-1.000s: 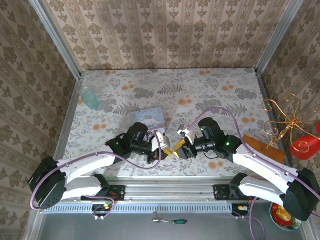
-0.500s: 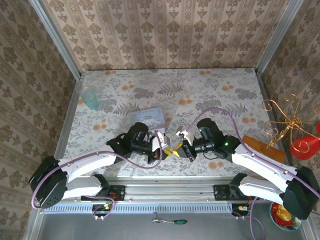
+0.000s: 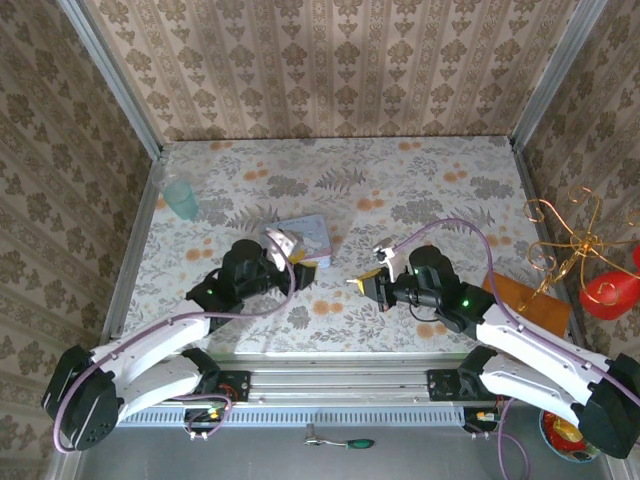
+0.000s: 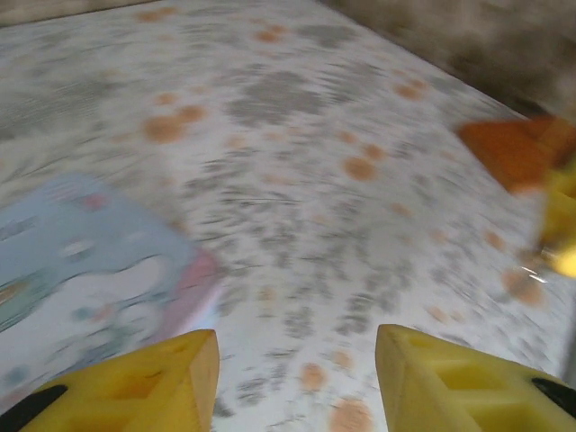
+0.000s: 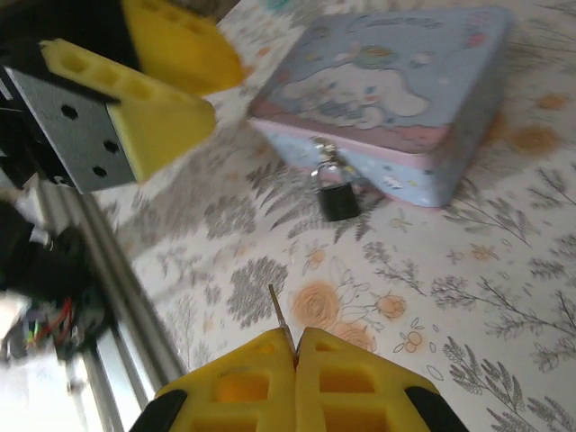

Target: Unlock the padlock with the key

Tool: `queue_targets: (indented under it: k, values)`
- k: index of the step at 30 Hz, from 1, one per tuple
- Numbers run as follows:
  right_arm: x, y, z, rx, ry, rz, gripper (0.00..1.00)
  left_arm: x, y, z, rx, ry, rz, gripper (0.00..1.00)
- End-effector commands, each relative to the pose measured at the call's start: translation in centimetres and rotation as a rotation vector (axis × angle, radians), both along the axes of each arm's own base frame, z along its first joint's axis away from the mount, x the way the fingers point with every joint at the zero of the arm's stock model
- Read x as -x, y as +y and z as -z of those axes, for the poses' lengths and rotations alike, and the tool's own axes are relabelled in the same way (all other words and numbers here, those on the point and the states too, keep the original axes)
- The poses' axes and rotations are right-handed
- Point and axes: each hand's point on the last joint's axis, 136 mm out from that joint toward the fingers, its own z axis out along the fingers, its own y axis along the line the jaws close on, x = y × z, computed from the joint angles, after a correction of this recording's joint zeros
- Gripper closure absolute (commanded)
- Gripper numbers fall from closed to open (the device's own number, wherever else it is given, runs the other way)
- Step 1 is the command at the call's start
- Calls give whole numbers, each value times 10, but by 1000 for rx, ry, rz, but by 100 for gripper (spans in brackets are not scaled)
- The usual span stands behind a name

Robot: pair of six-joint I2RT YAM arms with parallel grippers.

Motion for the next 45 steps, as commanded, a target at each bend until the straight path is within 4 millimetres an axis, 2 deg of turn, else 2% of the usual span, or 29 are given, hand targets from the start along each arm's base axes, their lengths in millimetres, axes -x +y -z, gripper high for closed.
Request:
queue_targets:
  k: [1,4,7,10,14,23,30,38,45]
  values:
    - [-22,-11,-5,-163,76,238,100,-22,43,43,-5,226,-349,48]
    - [-27,-13,3,-216,144,325,100,-20,55,76,-4,326,-449,44]
    - [-27,-8,8,-267,178,365,100,-19,58,97,10,373,-489,42]
    - [-24,-1,12,-275,189,365,100,-20,60,112,-11,397,-522,40]
    - [-23,5,17,-266,190,360,100,-25,51,124,-51,408,-504,39]
    - [-21,11,21,-258,191,342,100,-45,18,134,-8,401,-455,40]
    - [-18,10,25,-254,191,340,100,-57,-3,124,50,371,-405,44]
    - [-16,8,29,-248,196,339,100,-51,-5,111,108,295,-403,43]
    - [-15,9,26,-254,191,335,100,-60,-6,131,33,350,-436,41]
